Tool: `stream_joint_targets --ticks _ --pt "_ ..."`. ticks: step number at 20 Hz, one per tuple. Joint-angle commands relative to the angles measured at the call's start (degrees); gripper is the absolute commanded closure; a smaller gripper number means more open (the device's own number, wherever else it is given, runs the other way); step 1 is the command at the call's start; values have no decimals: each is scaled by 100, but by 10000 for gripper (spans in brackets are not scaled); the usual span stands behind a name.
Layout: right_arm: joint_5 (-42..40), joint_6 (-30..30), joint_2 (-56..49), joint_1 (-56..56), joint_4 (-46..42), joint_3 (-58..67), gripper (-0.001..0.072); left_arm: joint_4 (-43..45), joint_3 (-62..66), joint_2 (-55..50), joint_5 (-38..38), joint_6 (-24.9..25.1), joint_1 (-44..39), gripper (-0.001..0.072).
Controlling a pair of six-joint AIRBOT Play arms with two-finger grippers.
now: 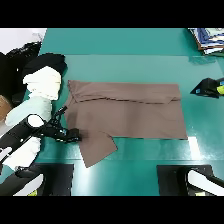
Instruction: Fold the shirts.
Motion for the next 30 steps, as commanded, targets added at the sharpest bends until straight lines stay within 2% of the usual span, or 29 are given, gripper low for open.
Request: stream_joint_targets --ticks 1,6,9,13,18,21,22,24,25,28,30 --pt "74 -61 398 -527 -17 -1043 326 -249 -11 31 -42 0 -50 682" --pt "-55 -339 874 -2162 -17 -3248 324 -243 291 35 -245 153 -50 682" --pt "-439 -553 874 -2804 11 -4081 326 -243 487 35 -234 151 -50 682" --pt "-887 -610 664 -2883 70 -4483 327 -243 535 35 -227 149 -50 682" --pt "-1259 -629 66 -2409 629 -4256 350 -243 535 35 -232 149 -50 682" --pt "-1401 -629 -7 -2013 612 -4059 434 -240 535 35 -236 149 -50 682" --pt "-1399 -629 -7 -1906 599 -3991 543 -238 535 35 -236 149 -50 682" --pt "-1318 -632 -4 -1773 588 -3873 675 -232 535 35 -269 149 -50 683" --pt "-1180 -634 4 -1722 577 -3801 698 -229 538 37 -343 149 -50 684" --pt "-702 -627 378 -1626 282 -3628 698 -11 540 240 -800 146 -57 684" --pt "-267 -619 841 -1615 -133 -3523 698 358 540 743 -1049 -195 -57 684"
